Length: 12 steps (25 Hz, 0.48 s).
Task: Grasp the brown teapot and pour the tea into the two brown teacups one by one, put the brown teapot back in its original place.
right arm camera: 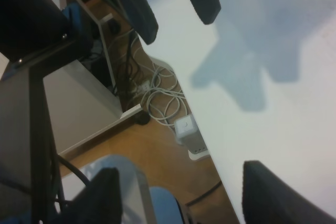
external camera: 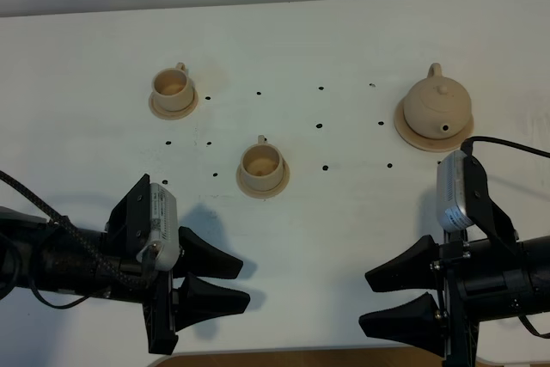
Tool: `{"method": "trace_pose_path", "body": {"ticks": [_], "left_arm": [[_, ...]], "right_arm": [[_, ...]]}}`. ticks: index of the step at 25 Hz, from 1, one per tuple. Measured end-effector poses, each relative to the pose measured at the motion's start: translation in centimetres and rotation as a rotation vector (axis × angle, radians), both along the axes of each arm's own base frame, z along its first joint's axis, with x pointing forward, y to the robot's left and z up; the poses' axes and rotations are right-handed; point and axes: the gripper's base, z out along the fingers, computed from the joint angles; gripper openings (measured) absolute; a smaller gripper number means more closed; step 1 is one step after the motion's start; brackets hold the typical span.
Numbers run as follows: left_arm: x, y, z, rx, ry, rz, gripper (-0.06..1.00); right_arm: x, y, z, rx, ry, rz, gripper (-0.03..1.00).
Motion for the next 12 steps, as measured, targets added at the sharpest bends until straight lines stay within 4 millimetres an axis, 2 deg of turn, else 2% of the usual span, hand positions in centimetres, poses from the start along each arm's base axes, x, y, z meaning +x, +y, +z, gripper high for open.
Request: {"method": "trace_pose_path", "body": {"ticks": [12], "left_arm": [[0.0,0.0,0.0,0.0,0.0,0.0,0.49]], "right_arm": [[0.01,0.0,0.0,0.001,0.001,-0.001,0.51]]}}
